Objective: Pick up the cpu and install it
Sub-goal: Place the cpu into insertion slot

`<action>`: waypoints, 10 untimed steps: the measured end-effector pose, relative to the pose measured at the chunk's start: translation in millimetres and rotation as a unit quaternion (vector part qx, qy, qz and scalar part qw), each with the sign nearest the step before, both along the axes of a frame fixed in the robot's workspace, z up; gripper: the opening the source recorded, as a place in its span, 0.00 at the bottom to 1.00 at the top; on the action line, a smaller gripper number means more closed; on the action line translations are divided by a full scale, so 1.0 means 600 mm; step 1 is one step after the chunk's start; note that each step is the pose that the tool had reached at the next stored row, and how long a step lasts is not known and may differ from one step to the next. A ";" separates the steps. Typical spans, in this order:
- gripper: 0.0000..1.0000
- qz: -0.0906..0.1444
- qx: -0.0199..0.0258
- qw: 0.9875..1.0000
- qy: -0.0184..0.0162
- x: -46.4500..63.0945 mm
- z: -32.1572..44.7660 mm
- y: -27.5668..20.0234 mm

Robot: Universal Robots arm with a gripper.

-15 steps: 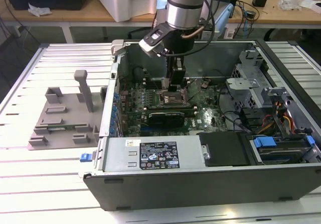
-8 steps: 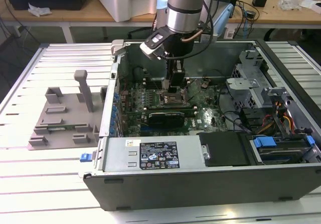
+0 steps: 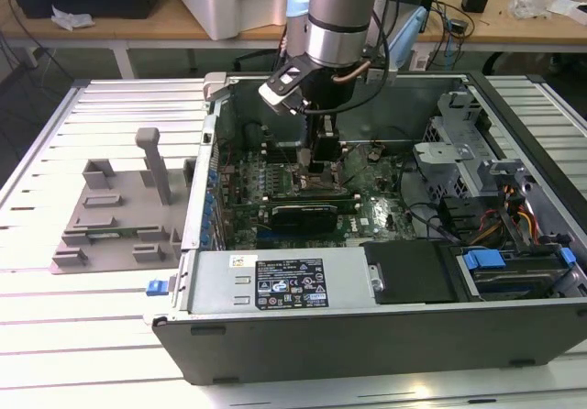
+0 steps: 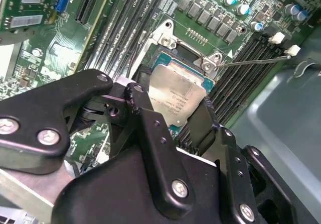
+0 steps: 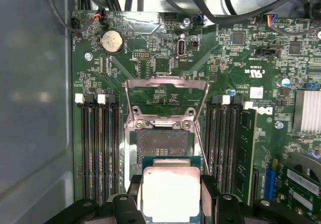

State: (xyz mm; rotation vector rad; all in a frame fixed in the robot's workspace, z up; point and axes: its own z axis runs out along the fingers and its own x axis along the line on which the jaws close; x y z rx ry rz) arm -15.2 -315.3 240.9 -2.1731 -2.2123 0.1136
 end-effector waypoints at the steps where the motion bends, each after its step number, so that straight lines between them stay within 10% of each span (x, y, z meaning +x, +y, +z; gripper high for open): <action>1: 0.55 0.000 0.000 1.000 0.000 0.001 -0.006 0.0009; 10: 0.55 0.000 0.000 1.000 0.002 0.009 -0.045 0.0018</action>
